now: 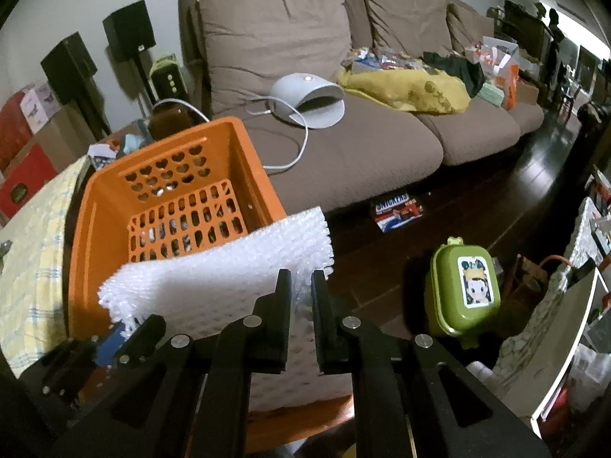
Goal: Organize objects
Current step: 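Press the mesh sheet down inside the basket with both grippers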
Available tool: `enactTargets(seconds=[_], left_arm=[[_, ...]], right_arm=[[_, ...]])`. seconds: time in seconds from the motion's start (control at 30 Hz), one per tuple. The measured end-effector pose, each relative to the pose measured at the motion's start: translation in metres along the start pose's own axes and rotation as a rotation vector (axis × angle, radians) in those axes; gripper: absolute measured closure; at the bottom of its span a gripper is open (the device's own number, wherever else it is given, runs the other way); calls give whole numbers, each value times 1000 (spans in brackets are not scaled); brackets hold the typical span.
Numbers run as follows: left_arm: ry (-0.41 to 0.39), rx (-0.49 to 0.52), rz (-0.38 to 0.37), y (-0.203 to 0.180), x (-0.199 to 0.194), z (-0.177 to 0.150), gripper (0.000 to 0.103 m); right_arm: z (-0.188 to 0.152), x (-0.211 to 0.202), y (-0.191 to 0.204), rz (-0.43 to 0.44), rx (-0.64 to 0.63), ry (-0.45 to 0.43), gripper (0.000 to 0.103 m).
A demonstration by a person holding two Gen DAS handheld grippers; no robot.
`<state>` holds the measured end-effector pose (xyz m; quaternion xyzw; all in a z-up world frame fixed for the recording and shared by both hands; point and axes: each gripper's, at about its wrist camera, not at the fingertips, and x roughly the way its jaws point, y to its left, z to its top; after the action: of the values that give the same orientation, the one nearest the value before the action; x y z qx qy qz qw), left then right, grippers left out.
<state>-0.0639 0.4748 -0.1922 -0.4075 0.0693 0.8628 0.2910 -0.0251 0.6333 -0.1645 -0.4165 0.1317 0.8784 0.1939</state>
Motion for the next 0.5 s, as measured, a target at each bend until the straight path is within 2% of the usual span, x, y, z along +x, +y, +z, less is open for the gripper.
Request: enactTargets(seconds=[0.5], left_arm=[[-1,3,15,-2,8,3,90]], right_arm=[[-6,8,7,-25,-35,32,93]])
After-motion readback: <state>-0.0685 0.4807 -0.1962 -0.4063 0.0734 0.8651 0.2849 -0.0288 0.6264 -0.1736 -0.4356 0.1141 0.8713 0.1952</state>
